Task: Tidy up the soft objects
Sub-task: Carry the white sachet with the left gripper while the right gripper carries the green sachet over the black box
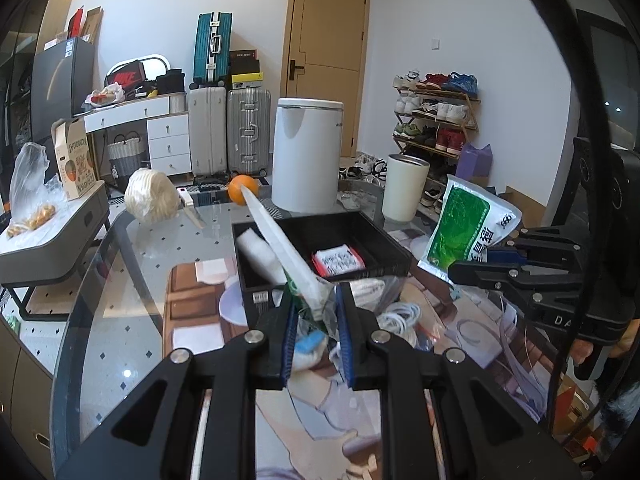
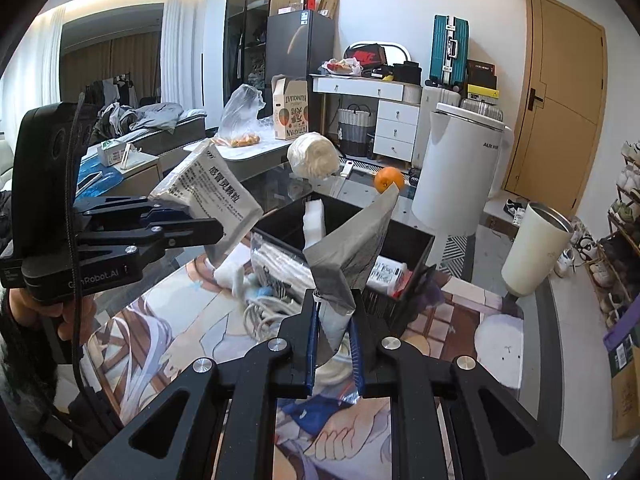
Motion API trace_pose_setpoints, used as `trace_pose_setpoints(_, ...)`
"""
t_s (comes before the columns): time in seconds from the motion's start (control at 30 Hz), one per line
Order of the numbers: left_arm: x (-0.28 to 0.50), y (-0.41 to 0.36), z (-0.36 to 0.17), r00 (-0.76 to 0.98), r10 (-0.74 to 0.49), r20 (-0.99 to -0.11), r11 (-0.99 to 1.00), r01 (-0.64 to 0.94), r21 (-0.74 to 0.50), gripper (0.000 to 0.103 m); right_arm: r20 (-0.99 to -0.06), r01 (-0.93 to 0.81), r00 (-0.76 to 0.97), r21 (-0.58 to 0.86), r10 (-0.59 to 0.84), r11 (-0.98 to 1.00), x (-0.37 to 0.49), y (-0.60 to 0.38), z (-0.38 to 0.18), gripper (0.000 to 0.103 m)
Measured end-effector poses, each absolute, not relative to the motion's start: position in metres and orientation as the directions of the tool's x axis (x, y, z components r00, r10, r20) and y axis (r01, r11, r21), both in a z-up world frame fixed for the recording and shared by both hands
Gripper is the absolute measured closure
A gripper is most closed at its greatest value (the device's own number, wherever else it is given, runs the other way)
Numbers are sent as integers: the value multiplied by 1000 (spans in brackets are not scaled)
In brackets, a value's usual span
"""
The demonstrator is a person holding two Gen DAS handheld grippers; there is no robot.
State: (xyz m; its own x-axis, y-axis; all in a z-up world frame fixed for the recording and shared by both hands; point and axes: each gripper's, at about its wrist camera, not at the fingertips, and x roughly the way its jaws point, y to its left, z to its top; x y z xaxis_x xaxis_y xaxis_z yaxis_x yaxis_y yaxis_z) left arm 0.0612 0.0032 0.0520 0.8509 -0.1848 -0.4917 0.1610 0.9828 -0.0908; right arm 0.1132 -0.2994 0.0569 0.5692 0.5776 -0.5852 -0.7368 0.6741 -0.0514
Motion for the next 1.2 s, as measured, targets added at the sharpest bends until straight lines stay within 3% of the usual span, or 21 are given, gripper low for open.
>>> trace_pose_setpoints(0.7,122,14,60,857,-171,-486,985,149,-84,87,-570,-745,559,-27,602,666,170,-273,66,89)
trace_pose_setpoints(1.2,152,25,46,837,-153,-525,988,127,-84,87,-624,-777,479,25,617,629,213,-245,40,89)
